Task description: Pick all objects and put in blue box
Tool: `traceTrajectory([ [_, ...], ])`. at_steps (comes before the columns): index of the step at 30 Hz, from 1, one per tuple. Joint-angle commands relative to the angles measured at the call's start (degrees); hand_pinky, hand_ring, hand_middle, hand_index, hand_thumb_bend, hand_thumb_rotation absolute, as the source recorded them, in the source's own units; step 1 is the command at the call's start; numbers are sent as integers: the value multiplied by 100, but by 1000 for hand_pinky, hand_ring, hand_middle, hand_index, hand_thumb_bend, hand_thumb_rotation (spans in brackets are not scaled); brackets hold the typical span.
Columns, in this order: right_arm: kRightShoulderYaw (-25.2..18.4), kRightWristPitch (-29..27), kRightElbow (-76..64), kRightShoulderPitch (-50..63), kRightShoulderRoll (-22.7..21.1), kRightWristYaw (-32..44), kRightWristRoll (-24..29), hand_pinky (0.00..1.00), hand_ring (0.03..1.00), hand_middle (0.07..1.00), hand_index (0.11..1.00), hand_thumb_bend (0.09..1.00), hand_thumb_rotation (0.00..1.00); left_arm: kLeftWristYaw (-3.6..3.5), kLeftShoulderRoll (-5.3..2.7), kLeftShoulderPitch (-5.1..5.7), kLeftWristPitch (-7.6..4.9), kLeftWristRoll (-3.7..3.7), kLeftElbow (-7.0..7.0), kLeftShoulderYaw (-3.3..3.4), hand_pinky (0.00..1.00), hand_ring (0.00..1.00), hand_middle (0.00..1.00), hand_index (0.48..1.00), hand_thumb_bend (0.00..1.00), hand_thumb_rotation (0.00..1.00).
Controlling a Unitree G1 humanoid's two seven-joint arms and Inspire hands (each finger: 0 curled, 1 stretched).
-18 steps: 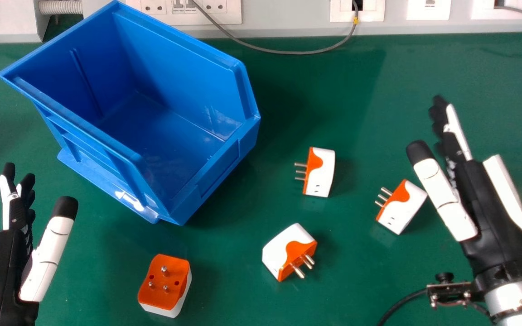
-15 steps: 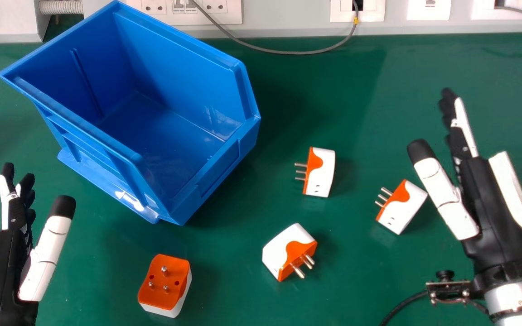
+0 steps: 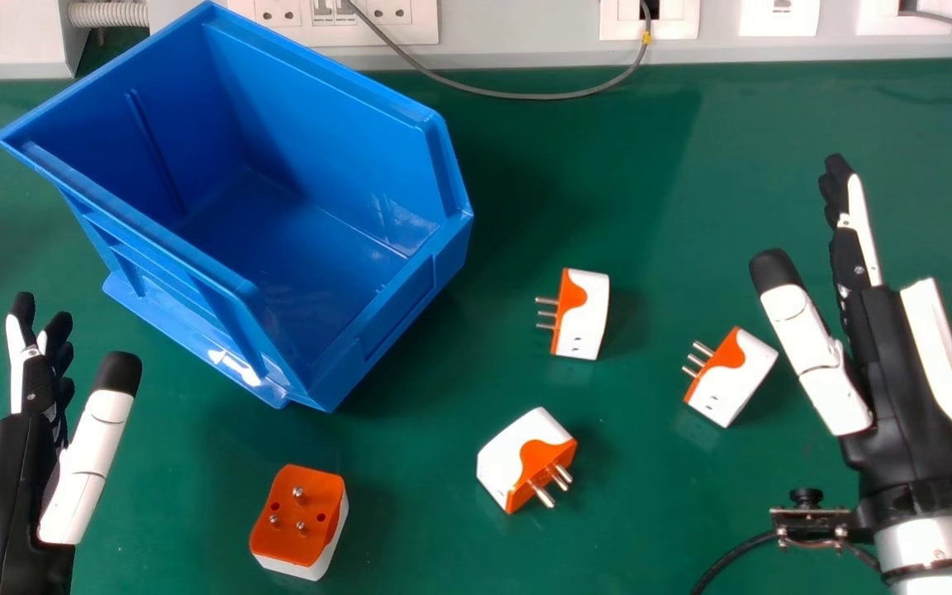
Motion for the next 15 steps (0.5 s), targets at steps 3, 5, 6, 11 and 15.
traceTrajectory([
  [3,-47,-87,-54,-91,-50,23,96,1000,1000,1000,1000,382,1000,-18,-6,-15,-19,-54,-116,10,1000,1000,1000,1000,833,920],
  [5,-56,-88,-39,-104,-66,46,109,1000,1000,1000,1000,382,1000,-18,-10,-8,-18,-56,-128,9,1000,1000,1000,1000,832,920],
  [6,-64,-89,-29,-111,-75,53,110,1000,1000,1000,1000,383,1000,-16,-11,-16,-28,-50,-110,7,1000,1000,1000,1000,831,920],
  [11,-96,-113,28,-134,-115,50,92,1000,1000,1000,1000,370,1000,-23,-13,-59,-68,-36,-39,-19,1000,1000,1000,1000,824,920],
  [15,-122,-147,104,-163,-144,30,84,1000,1000,1000,1000,365,1000,-11,-32,-100,-109,-11,21,-50,1000,1000,1000,1000,822,920],
])
